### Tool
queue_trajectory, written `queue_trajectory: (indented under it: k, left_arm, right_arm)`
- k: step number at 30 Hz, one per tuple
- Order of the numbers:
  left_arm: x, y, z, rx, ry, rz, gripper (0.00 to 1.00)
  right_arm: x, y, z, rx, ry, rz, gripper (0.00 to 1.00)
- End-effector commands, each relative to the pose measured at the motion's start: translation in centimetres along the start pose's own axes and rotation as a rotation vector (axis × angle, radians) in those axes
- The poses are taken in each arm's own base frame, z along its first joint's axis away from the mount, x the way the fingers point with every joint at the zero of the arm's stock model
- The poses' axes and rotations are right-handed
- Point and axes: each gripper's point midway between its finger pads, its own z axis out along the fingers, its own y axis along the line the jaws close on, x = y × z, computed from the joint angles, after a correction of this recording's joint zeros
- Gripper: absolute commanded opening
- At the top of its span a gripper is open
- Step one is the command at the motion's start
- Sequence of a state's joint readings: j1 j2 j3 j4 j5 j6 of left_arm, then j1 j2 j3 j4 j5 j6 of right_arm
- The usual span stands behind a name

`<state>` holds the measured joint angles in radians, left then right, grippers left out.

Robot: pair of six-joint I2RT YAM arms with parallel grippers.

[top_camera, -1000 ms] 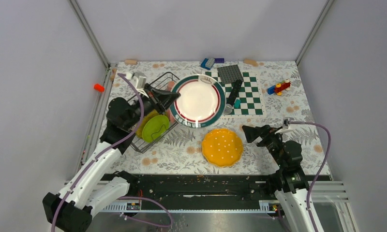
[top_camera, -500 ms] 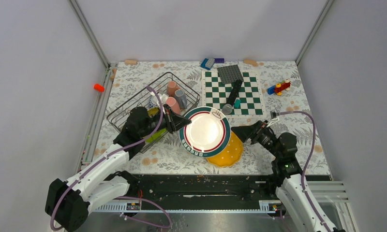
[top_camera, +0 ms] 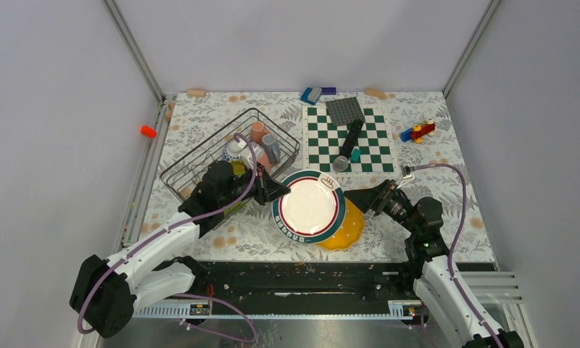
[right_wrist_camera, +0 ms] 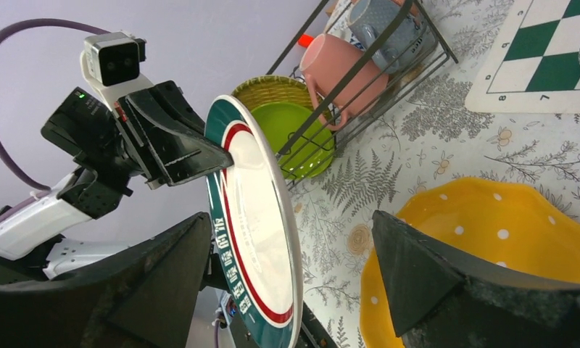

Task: Unload the mixed dishes from the dish rack
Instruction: Pick up the plate from the dish rack.

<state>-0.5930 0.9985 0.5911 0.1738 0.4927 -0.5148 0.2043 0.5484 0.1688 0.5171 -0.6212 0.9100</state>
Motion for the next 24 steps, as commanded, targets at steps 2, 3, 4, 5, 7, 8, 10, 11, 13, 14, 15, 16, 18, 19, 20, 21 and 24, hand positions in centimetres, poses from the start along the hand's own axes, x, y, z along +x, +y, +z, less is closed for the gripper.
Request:
queue_trajectory:
  k: [2, 3, 4, 5, 7, 8, 10, 11, 13, 14, 15, 16, 18, 19, 20, 21, 24]
  left_arm:
    - [-2.2, -1.6, 0.4, 0.062, -0.087, 0.047, 0.0]
    - [-2.1, -1.8, 0.4, 0.073, -0.084, 0.049, 0.0]
    - [-2.1, -2.0, 0.5, 0.082, -0.081, 0.05, 0.0]
    - [-2.0, -2.1, 0.5, 0.087, -0.079, 0.049, 0.0]
    - [-1.9, -2.2, 0.6, 0.096, -0.074, 0.048, 0.0]
    - [-1.9, -2.2, 0.7, 0.098, -0.075, 0.047, 0.0]
    - [-1.9, -2.2, 0.9, 0.102, -0.072, 0.049, 0.0]
    - [-1.8, -2.2, 0.9, 0.1, -0.069, 0.048, 0.0]
    - [-1.9, -1.8, 1.1, 0.083, -0.071, 0.045, 0.0]
    - [-2.0, -1.5, 1.2, 0.064, -0.075, 0.04, 0.0]
    - [-2.1, -1.3, 1.3, 0.051, -0.074, 0.034, 0.0]
    - [-2.2, -0.9, 1.5, 0.03, -0.069, 0.031, 0.02]
    - [-2.4, -0.3, 1.6, -0.01, -0.054, 0.039, 0.32]
    - [-2.5, -0.2, 1.6, -0.02, -0.048, 0.048, 0.49]
    - [-2.7, -0.3, 1.6, -0.024, -0.051, 0.057, 0.65]
    - [-2.9, -0.3, 1.5, -0.023, -0.057, 0.067, 0.81]
    - [-3.7, -0.4, 1.0, -0.04, -0.086, 0.089, 0.99]
  right_arm:
    - [0.7, 0.9, 0.6, -0.041, 0.056, -0.021, 0.81]
    - [1.0, 0.8, 0.8, -0.041, 0.073, -0.017, 0.77]
    - [1.3, 0.7, 1.0, -0.038, 0.095, -0.007, 0.74]
    - [1.6, 0.8, 1.2, -0.047, 0.111, -0.004, 0.7]
    - [2.1, 1.1, 1.5, -0.069, 0.142, 0.007, 0.62]
    - [2.4, 1.3, 1.6, -0.082, 0.157, 0.011, 0.57]
    - [2.9, 1.5, 1.8, -0.098, 0.182, 0.015, 0.45]
    - [2.9, 1.6, 2.0, -0.103, 0.187, 0.016, 0.39]
    - [3.1, 1.6, 2.1, -0.109, 0.193, 0.014, 0.24]
    - [3.1, 1.6, 2.1, -0.11, 0.191, 0.01, 0.14]
    - [3.1, 1.6, 2.2, -0.108, 0.187, 0.006, 0.08]
    - [3.1, 1.5, 2.2, -0.102, 0.183, 0.007, 0.0]
    - [2.9, 1.2, 2.1, -0.084, 0.172, -0.001, 0.0]
    - [2.8, 1.1, 2.1, -0.072, 0.167, -0.006, 0.0]
    - [2.8, 0.8, 2.0, -0.05, 0.163, -0.007, 0.0]
    - [2.6, 0.5, 1.9, -0.026, 0.152, -0.011, 0.0]
    - [2.1, -0.6, 1.5, 0.063, 0.122, -0.03, 0.0]
